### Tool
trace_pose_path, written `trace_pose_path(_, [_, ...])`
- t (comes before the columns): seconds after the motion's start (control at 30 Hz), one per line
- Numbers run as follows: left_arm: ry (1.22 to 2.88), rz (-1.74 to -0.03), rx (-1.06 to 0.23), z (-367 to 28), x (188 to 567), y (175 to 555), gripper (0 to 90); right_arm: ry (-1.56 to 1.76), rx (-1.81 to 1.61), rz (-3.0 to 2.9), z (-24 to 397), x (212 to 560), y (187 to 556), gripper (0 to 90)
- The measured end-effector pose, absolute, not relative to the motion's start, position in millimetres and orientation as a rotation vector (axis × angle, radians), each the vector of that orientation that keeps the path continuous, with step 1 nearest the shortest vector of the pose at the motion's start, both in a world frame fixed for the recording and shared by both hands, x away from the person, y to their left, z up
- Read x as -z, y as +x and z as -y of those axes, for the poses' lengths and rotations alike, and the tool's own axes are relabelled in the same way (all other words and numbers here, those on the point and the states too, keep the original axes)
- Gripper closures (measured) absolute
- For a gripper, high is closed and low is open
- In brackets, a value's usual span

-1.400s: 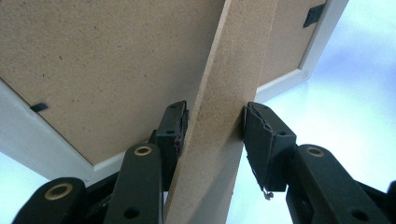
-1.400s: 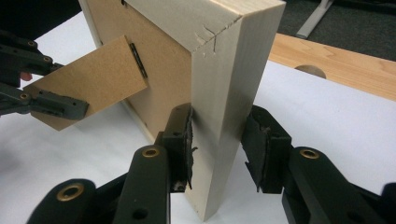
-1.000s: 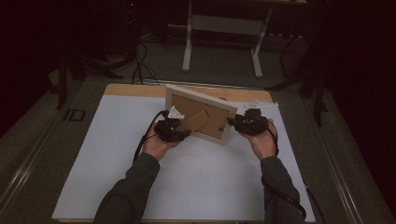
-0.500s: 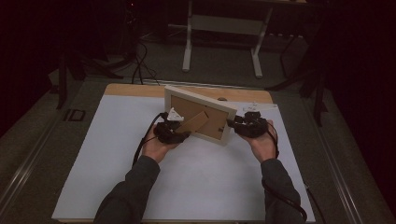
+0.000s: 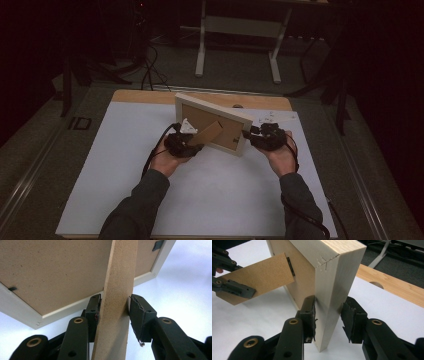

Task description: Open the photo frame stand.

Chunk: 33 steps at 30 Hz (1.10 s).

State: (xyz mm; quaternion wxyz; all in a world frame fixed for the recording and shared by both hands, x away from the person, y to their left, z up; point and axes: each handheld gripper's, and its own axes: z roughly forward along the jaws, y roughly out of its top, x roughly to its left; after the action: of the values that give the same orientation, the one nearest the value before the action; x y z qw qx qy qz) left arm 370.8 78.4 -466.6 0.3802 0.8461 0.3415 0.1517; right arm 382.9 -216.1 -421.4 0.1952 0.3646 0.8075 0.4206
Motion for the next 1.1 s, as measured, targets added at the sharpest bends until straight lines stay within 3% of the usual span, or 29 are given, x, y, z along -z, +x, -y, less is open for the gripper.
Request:
trace_pose_path(0.43, [2.137,-0.841,-0.343,-78,463,364,62.9,0.99,-1.154,-2.26,212,422,374,64.0])
trace_pose_path(1.1, [2.137,-0.815,-0.35,-79,460,356,69.6,0.958,-1.135,-2.249,206,422,359,63.7])
